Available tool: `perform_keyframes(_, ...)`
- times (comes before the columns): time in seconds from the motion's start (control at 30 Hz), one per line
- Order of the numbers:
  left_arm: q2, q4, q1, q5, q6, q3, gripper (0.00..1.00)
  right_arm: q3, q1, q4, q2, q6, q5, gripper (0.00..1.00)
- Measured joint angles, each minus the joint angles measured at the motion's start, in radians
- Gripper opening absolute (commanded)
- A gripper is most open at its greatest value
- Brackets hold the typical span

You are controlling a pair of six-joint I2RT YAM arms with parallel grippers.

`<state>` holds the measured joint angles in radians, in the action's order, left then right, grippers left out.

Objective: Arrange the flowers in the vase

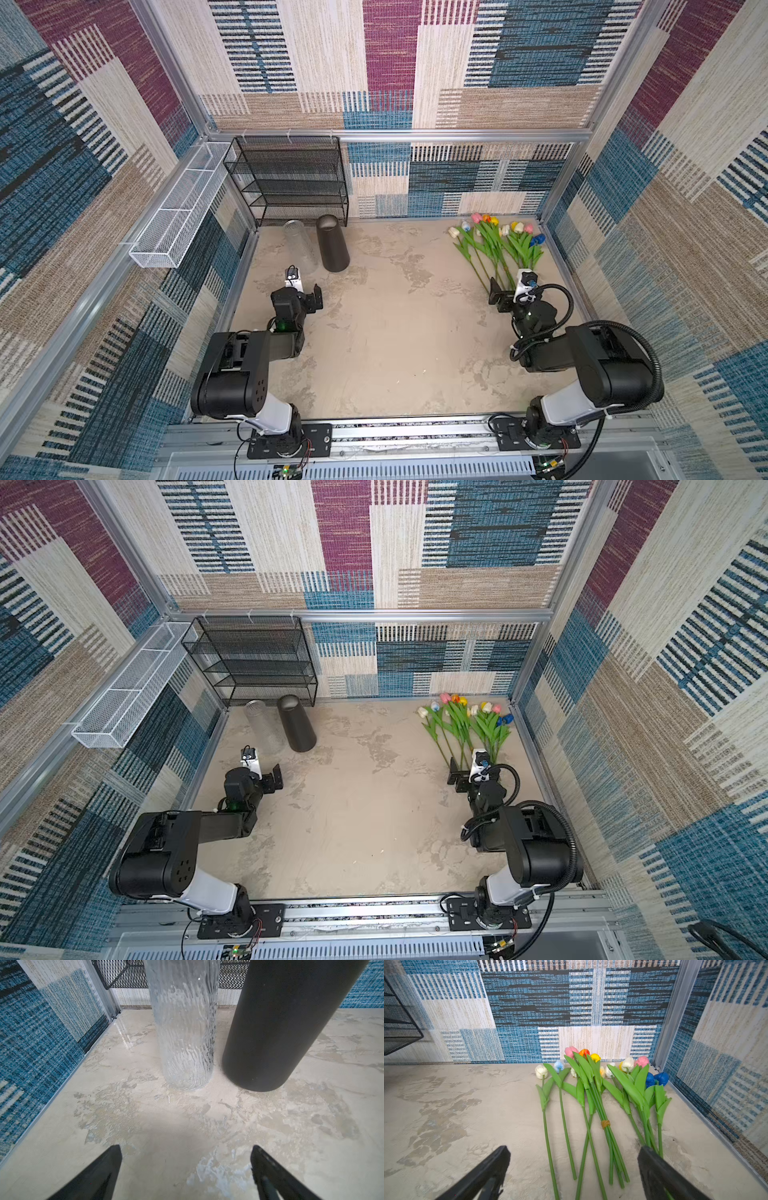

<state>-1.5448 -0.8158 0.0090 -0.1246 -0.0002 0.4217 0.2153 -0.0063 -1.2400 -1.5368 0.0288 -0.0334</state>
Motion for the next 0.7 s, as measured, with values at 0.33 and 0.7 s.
perform_keyframes(0.33,0.0,0.0,0.0,0.0,0.0,0.0,0.99,0.0,-0.002,0.0,0.0,0.003,-0.012,0.99)
perform_keyframes(0.7,0.0,0.0,0.0,0.0,0.0,0.0,0.99,0.0,-0.005,0.0,0.0,0.003,-0.019,1.0)
